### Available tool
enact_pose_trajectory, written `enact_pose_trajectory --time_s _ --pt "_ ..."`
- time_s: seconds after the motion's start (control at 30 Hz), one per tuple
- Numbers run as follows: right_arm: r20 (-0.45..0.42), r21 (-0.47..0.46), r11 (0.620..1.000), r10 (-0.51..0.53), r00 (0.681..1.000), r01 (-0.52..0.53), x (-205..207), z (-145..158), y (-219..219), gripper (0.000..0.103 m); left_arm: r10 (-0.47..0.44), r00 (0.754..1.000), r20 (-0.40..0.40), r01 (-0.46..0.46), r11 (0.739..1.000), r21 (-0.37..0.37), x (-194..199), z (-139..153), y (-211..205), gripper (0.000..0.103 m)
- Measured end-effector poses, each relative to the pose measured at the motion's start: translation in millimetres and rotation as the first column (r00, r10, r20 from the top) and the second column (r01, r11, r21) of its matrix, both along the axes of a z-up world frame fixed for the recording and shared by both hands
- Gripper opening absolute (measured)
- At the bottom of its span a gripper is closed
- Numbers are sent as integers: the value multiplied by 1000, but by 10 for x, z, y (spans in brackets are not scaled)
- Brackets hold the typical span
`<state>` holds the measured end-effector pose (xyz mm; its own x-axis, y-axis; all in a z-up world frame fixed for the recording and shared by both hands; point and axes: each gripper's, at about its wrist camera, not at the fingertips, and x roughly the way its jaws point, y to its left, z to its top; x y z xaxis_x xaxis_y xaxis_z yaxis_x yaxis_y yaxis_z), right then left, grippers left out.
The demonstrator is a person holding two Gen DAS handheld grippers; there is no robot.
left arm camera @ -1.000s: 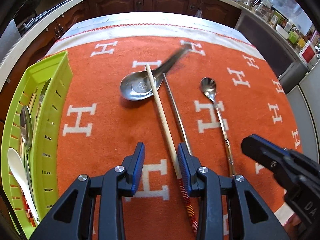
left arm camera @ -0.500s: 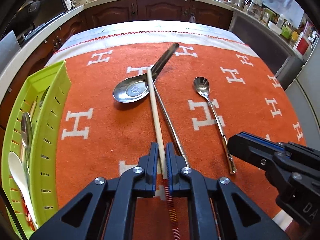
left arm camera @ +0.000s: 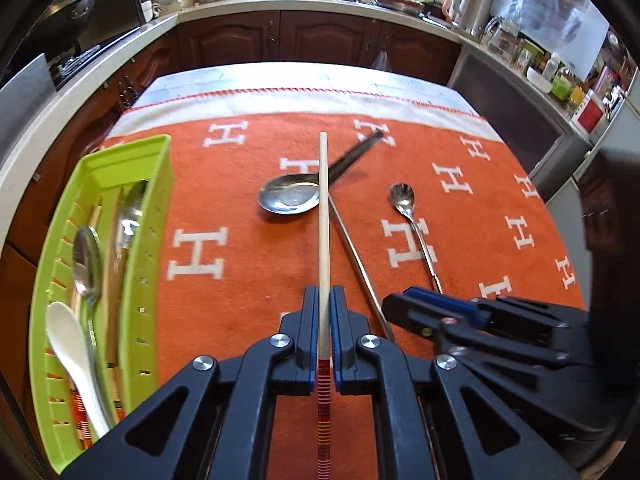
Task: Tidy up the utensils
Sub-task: 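Grasp a red-striped chopstick with the left tool while the right tool grasps a metal chopstick, then carry both chopsticks into the green tray and open both tools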
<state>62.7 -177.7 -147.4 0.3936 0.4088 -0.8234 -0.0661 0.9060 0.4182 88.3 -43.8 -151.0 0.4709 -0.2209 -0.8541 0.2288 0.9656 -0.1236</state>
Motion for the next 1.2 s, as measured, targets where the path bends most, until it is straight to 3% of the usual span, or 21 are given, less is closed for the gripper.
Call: enact_pose_trajectory --time_s 0.33,0.43,0.53,0.63,0.9,1.03,1.2 --pt "17 -213 975 62 998 -57 -1 -57 388 15 67 997 48 -65 997 -35 -27 336 441 3" --pt "11 -265 963 52 999 -47 18 -62 432 6 84 994 65 -82 996 -39 -45 423 571 3" --pt "-33 -206 978 13 999 -20 69 -69 354 5 90 992 88 -85 995 -52 -76 509 689 3" --pt "-100 -72 997 -13 995 6 105 -36 267 5 98 988 122 -93 995 -46 -130 617 818 3" --pt "-40 83 993 88 995 -84 107 511 659 5 126 971 203 -126 992 -15 -191 894 1207 3" --pt "-28 152 980 133 991 -127 201 715 940 5 157 971 183 -162 987 15 -126 893 1407 3" --pt "-45 211 972 111 993 -100 429 761 1211 6 197 972 132 -204 978 44 -63 784 1602 4"
